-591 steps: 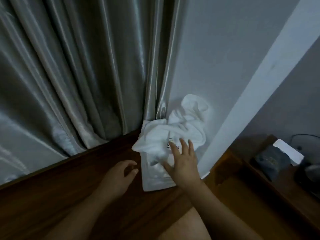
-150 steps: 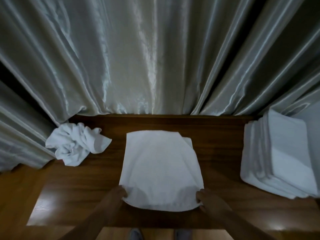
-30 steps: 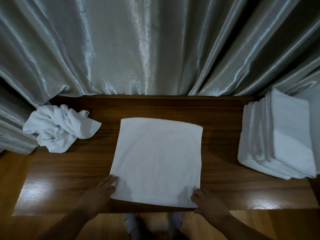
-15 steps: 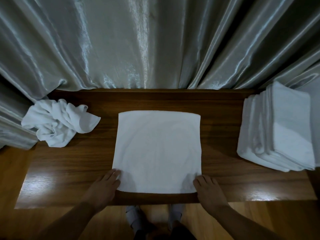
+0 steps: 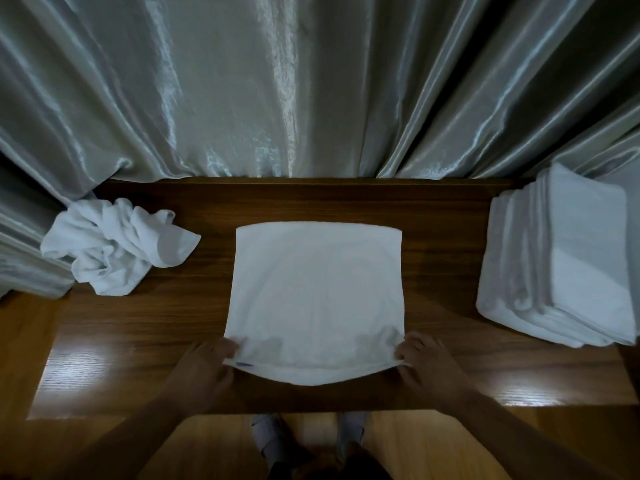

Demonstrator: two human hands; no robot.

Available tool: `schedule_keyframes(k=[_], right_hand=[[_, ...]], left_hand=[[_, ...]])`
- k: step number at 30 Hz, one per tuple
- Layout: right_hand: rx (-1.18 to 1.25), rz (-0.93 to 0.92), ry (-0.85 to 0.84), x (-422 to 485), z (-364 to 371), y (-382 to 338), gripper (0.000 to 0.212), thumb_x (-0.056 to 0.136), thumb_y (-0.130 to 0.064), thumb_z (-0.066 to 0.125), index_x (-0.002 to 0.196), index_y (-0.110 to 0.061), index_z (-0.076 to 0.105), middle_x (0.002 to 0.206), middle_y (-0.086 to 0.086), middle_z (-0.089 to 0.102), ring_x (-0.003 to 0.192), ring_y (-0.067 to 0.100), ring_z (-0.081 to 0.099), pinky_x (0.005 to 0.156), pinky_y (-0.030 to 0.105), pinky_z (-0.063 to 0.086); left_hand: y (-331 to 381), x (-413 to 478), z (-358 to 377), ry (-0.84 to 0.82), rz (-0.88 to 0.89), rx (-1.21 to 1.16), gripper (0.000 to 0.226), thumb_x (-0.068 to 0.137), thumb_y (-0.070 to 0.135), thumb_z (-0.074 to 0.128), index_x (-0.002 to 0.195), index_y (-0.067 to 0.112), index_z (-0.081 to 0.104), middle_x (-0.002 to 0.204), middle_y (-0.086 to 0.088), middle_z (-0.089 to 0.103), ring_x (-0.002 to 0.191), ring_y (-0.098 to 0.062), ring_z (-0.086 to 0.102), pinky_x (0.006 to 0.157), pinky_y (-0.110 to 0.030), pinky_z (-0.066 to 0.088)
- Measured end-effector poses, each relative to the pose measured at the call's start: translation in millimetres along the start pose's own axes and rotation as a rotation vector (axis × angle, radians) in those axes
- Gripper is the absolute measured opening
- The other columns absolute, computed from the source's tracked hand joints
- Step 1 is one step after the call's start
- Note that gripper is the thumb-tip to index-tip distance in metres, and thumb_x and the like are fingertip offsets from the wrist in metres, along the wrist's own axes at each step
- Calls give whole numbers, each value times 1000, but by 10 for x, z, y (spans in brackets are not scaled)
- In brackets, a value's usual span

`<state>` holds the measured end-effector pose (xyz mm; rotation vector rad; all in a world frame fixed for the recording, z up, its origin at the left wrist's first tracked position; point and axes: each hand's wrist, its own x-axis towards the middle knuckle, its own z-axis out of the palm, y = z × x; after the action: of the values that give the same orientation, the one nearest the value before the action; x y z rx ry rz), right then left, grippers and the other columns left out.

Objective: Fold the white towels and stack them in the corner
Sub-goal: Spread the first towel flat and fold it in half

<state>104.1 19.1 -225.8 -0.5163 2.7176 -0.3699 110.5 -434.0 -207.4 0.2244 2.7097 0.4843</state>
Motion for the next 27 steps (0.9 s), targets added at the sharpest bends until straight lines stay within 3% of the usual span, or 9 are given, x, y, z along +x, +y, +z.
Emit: schedule_keyframes(k=[2, 5, 9, 13, 21, 27], right_hand=[[171, 64, 36, 119, -211, 3, 10, 95, -39, 52, 103, -35, 56, 101, -14, 59, 95, 2, 57, 80, 18, 43], [393, 181, 106, 426, -462, 56, 13, 98, -33, 54, 111, -33, 54, 97, -12, 61, 85, 0, 61, 70, 13, 49], [522, 325, 232, 1035, -793, 126, 26, 102, -35, 49, 123, -21, 54, 103, -6, 61, 93, 12, 62, 73, 27, 49], [497, 387, 281, 1620, -1061, 203, 25, 103, -36, 46, 123, -23, 52, 102, 2, 64, 87, 18, 62, 71, 38, 54], [404, 523, 225, 2366, -1019, 414, 23, 102, -38, 46, 121, -28, 52, 109, 6, 64, 95, 25, 62, 78, 43, 57], [325, 554, 201, 2523, -819, 520, 24, 101, -31, 51, 123, -24, 48, 104, 7, 64, 85, 23, 60, 71, 39, 56]], left_hand=[[138, 91, -249, 10, -93, -190, 26, 86, 18, 68, 98, 39, 58, 89, 13, 67, 74, -4, 65, 63, -14, 44], [198, 371, -517, 73, -227, -438, 16, 92, 14, 63, 99, 27, 56, 76, 0, 66, 59, -14, 64, 49, -24, 48], [245, 880, -794, 289, -229, -560, 17, 98, 17, 55, 114, 17, 55, 91, 2, 60, 79, -9, 58, 59, -24, 45], [216, 1462, -965, 360, -256, -559, 25, 101, 24, 46, 126, 19, 51, 107, -4, 58, 96, -22, 55, 75, -36, 44], [75, 2308, -976, 329, -345, -501, 29, 102, 27, 48, 131, 32, 48, 121, -7, 59, 96, -22, 56, 75, -33, 48], [21, 2591, -773, 292, -424, -503, 37, 101, 25, 51, 137, 27, 46, 135, -14, 56, 119, -33, 56, 88, -35, 48]])
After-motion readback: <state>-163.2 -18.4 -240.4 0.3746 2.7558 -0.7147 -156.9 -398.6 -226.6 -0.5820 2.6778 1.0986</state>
